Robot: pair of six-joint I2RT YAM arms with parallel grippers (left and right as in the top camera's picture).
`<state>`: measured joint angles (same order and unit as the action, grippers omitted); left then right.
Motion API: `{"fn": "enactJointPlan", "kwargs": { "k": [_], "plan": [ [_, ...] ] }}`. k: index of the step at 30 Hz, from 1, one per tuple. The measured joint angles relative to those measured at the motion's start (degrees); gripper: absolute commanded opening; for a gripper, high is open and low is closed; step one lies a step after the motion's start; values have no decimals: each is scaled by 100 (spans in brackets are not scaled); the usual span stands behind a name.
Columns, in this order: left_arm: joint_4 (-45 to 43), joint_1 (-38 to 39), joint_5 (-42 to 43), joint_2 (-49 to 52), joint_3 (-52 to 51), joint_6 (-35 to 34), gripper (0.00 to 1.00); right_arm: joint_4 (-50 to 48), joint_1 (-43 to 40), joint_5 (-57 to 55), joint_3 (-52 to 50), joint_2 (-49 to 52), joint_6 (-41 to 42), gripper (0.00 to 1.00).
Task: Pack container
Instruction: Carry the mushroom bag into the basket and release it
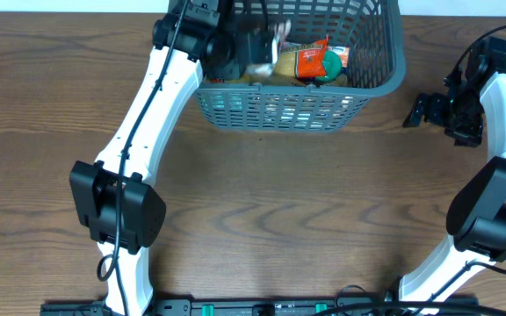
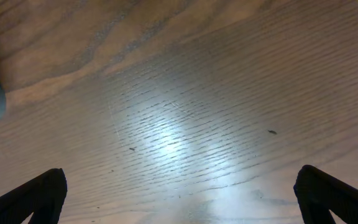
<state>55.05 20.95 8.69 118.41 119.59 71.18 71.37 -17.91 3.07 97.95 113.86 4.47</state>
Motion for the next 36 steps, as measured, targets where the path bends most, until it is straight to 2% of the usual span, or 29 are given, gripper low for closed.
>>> {"fn": "enactJointPlan", "kwargs": {
  "k": [6,12,14,15,16,17,18,26,31,36],
  "plan": [
    [507,2,13,0,2,-358,5,2,0,2,0,0,2,99],
    [605,11,15,0,2,-494,5,0,0,2,0,0,2,99],
    [608,11,17,0,2,-503,6,0,0,2,0,0,2,99],
    [605,11,15,0,2,-514,10,0,0,2,0,0,2,99],
    [605,11,15,0,2,-516,17,0,0,2,0,0,2,99],
    [603,11,15,0,2,-525,50,0,0,2,0,0,2,99],
    [597,11,15,0,2,-507,98,0,0,2,0,0,2,99],
    [393,-7,0,0,4,-575,98,13,0,0,0,0,2,99],
    [-411,-59,-179,-2,11,-1161,98,-190,0,2,0,0,4,99],
    [-750,-363,-323,-2,291,-1770,98,-684,7,4,138,0,50,99]
  ]
}}
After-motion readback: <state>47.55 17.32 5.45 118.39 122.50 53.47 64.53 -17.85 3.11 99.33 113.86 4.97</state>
